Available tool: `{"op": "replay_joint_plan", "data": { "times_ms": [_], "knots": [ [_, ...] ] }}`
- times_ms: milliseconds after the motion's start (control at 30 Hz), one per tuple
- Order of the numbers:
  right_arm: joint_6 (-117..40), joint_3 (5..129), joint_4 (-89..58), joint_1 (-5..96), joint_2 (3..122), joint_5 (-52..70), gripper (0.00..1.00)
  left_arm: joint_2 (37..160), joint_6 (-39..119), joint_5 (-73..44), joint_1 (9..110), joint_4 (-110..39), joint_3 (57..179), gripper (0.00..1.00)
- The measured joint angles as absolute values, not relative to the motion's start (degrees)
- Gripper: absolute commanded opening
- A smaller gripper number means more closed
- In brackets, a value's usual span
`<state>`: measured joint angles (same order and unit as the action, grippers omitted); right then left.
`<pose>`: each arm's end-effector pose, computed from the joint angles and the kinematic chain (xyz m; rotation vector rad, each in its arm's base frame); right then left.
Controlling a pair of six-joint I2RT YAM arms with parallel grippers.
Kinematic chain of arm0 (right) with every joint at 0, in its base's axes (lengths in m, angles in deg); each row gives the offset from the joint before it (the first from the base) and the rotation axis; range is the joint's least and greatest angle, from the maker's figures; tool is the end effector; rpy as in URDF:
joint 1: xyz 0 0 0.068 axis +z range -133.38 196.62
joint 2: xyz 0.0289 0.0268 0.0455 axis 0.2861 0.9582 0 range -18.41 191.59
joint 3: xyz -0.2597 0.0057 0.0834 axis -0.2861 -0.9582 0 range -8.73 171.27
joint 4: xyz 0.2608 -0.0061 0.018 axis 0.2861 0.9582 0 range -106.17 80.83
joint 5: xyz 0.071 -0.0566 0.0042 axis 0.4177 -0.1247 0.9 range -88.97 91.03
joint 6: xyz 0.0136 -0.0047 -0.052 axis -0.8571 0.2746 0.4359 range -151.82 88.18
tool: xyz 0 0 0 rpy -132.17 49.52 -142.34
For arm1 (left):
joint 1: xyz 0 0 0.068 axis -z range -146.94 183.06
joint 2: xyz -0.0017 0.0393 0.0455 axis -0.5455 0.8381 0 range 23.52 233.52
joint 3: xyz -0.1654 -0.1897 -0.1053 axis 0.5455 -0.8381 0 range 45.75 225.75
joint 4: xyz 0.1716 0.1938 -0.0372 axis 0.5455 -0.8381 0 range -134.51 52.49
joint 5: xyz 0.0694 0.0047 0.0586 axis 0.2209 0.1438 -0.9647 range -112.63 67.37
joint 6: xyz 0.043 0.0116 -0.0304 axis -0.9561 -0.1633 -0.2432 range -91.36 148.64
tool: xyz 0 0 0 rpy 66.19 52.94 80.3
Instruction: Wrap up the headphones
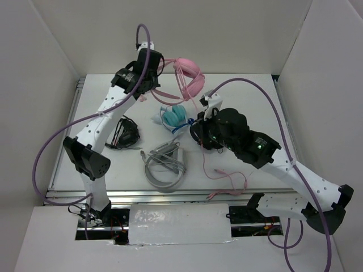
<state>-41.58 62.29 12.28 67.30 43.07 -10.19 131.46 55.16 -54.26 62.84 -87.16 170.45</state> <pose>0.1503 0.1725 0.4100 -0.5460 1.8507 0.5288 0.3620 -0.1857 0.4361 -0.2548 2.0356 -0.0139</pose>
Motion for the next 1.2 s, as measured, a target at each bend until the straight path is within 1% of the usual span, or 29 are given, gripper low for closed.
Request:
{"op": "replay_joint_plan", "data": {
  "times_ms": [67, 133, 167, 233, 267, 533, 633, 700, 833, 933, 1033, 1100, 1133, 1200],
  "knots": [
    [-43.02, 59.36, 11.45, 66.51, 42.98, -9.67, 0.01, 129.16, 56.06, -50.59, 61.22, -86.33, 169.38, 0.0],
    [-44.18, 56.78, 10.24, 65.31, 42.96, -8.99, 0.05, 127.02, 56.8, -46.55, 59.82, -85.61, 169.12, 0.0],
    [-44.51, 55.54, 9.65, 64.46, 42.98, -8.69, 0.09, 125.91, 57.28, -44.52, 59.21, -85.24, 169.12, 0.0],
    [-44.86, 53.44, 8.14, 62.67, 42.98, -7.99, 0.12, 123.87, 57.63, -41.08, 58.31, -84.14, 169.1, 0.0],
    [-44.86, 52.72, 7.36, 61.92, 43.04, -7.68, 0.16, 122.91, 57.63, -39.55, 58.03, -83.64, 169.1, 0.0],
    [-40.84, 48.48, -4.95, 55.45, 44.57, -5.58, 0.19, 116.29, 57.55, -26.66, 57.94, -82.07, 168.68, 0.0],
    [-38.54, 46.45, -12.16, 52.9, 45.23, -5.17, 0.13, 113.93, 57.39, -22.55, 57.96, -82.07, 167.72, 0.0],
    [-37.86, 45.18, -16.51, 50.93, 45.97, -4.16, 0.12, 112.44, 57.33, -20.23, 57.96, -82.07, 167.44, 0.0],
    [-38.28, 42.1, -26.96, 46.71, 48.99, -2.35, 0.17, 109.47, 57.33, -15.9, 58.25, -82.02, 167.33, 0.0],
    [-39.46, 38.51, -36.55, 44.85, 51.9, -1.26, 0.18, 107.13, 57.17, -13.06, 58.9, -81.59, 166.5, 0.0],
    [-40.35, 37.44, -43.48, 44.63, 55.5, -2.04, 0.18, 105.75, 56.69, -10.29, 60.04, -81.63, 166.32, 0.0],
    [-41.32, 37.46, -47.83, 44.59, 57.67, -4.36, 0.15, 105.38, 55.78, -8.65, 60.65, -81.65, 166.32, 0.0],
    [-42.02, 37.55, -49.84, 44.5, 58.65, -6.15, 0.11, 105.3, 55.45, -7.86, 60.92, -81.69, 166.32, 0.0],
    [-43.26, 37.9, -53.25, 43.76, 60.33, -8.8, 0.09, 105.23, 54.73, -5.98, 61.53, -81.67, 165.91, 0.0]
  ]
}}
